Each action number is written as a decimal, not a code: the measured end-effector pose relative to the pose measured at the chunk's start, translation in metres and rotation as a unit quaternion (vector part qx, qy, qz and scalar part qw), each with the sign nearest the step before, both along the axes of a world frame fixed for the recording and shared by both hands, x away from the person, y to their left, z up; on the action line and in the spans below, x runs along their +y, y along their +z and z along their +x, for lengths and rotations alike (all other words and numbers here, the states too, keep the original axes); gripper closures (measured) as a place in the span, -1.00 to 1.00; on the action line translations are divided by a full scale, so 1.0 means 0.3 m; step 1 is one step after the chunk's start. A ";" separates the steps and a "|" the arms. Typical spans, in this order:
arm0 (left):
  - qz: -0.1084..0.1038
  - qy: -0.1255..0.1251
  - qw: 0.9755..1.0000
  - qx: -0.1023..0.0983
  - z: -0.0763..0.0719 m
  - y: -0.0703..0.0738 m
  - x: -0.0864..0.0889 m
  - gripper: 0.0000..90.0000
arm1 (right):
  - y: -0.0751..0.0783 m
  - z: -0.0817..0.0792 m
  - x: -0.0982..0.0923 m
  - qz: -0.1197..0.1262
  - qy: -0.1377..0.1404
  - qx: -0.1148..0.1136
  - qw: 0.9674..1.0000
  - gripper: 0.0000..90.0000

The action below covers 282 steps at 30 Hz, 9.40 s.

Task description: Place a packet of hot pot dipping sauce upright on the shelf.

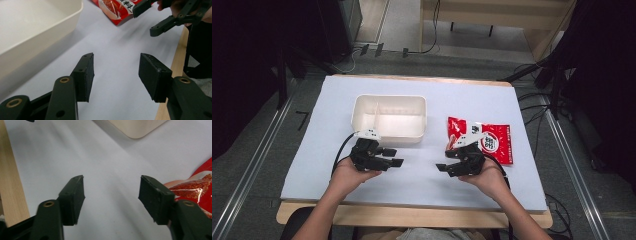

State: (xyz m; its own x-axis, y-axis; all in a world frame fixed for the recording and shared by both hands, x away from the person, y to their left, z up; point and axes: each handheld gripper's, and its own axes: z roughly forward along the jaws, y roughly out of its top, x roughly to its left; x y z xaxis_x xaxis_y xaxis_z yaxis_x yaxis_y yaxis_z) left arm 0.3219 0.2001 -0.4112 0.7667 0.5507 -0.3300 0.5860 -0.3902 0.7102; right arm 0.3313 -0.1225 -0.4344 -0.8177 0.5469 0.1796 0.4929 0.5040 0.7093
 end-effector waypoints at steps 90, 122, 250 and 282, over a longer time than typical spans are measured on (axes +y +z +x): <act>-0.004 -0.006 1.000 0.002 0.022 -0.013 -0.041 -0.21 | 0.094 0.206 -0.168 0.025 -0.117 0.014 0.993 0.58; 0.009 -0.022 1.000 -0.008 0.016 -0.023 -0.059 -0.21 | -0.086 0.618 -0.127 -0.046 -0.212 0.061 0.974 1.00; 0.018 -0.031 0.999 -0.018 -0.010 -0.015 -0.107 0.13 | -0.091 0.229 -0.254 -0.019 -0.018 0.097 0.995 1.00; 0.018 -0.052 0.998 -0.026 0.152 -0.052 -0.516 1.00 | 0.002 0.216 -0.408 0.023 -0.158 0.048 0.986 -0.05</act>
State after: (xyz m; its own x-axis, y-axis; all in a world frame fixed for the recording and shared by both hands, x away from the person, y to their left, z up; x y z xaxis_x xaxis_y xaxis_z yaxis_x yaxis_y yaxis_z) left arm 0.3675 0.0453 -0.4268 0.8359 0.4778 -0.2701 0.5041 -0.4736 0.7222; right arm 0.3961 -0.2450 -0.4339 -0.5850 0.7617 0.2784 0.6867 0.2825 0.6698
